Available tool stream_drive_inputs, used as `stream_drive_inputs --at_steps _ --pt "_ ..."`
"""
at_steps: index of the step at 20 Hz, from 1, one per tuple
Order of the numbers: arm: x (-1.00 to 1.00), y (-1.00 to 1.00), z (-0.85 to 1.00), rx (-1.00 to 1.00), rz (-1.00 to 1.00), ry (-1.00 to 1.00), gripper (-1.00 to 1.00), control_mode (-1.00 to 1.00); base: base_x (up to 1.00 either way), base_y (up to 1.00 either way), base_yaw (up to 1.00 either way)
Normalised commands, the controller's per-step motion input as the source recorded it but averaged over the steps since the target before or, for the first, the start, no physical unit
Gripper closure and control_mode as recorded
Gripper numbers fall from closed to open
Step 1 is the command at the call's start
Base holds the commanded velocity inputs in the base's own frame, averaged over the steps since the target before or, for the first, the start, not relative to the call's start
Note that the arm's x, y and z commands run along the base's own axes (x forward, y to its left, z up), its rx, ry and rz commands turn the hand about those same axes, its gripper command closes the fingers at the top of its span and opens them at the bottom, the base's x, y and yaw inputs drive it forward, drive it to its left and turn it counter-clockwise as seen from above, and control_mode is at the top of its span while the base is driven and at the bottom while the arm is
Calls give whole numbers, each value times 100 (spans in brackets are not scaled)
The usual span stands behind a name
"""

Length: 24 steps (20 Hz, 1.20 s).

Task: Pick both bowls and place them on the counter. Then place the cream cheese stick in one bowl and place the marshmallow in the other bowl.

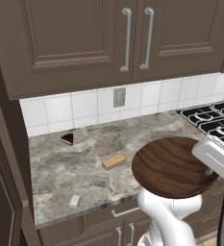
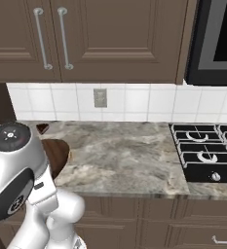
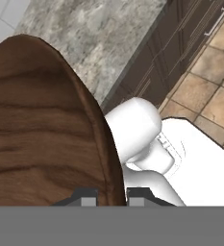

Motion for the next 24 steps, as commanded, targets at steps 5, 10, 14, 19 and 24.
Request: stream_drive_inputs --at_steps 5,10,14,19,24 --pt "11 -85 -8 12 0 -1 100 -100 0 0 0" --pt "36 -60 -10 6 0 0 100 -100 0 0 0" --pt "57 -19 -23 0 0 0 100 -100 0 0 0" --pt "56 -9 -42 0 0 0 100 -100 0 0 0" --pt "45 -33 -49 1 0 -2 100 -100 0 0 0"
